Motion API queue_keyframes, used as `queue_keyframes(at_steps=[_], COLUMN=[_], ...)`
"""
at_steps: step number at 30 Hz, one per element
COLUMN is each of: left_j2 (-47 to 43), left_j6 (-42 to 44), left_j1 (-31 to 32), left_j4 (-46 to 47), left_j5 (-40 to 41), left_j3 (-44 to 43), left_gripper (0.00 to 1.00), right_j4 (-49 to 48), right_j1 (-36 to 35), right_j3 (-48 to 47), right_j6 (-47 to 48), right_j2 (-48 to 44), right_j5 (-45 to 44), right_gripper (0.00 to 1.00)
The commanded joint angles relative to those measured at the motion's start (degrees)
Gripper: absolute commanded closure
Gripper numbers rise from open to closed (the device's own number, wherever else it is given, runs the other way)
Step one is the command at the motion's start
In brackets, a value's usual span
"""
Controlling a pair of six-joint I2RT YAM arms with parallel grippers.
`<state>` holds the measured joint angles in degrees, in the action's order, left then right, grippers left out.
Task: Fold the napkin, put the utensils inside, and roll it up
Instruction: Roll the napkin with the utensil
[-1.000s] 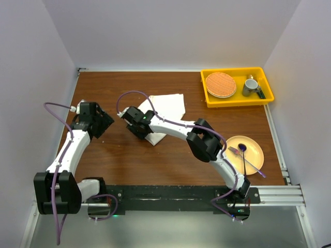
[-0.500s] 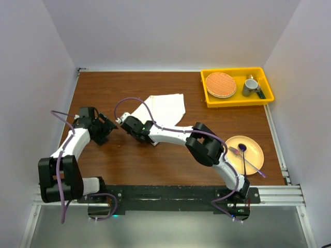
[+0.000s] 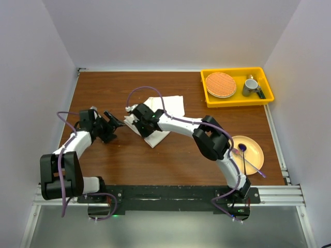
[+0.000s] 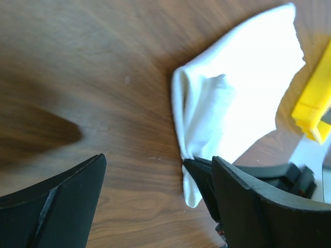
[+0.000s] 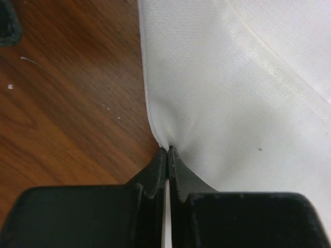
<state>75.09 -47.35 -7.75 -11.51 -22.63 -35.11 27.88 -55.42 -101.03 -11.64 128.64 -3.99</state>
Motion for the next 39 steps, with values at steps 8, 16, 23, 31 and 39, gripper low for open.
queue_keyframes(at_steps=[8,16,23,31,39], left_j2=[5.24,9.46,14.47,19.56,19.13], left_j6=[-1.25,-5.2,-6.35,-7.75,-5.3], left_j1=[4.23,11.35,12.05,13.64,13.81], left_j4=[8.6,10.63,7.47,10.53,12.3], left_j5=[-3.04,-0.57,3.82,4.8,8.65], left_j3=[-2.77,-5.67,-9.53,-10.68,-10.94], left_gripper=[0.09,0.09,0.19,0.22,0.63], right_j4=[-10.29,-19.17,-24.18,-27.0,-21.04], right_j1=[8.57,12.79,15.16,15.69,15.78], right_j3=[7.16,11.82,14.37,15.69,13.32], right_j6=[-9.19,-15.16,-17.71,-18.77,-13.52], right_j2=[-6.03,-7.17,-7.61,-7.35,-6.91], right_j5=[25.51,35.97,39.93,41.87,40.82], right_gripper=[1.0,1.0,1.0,1.0,1.0])
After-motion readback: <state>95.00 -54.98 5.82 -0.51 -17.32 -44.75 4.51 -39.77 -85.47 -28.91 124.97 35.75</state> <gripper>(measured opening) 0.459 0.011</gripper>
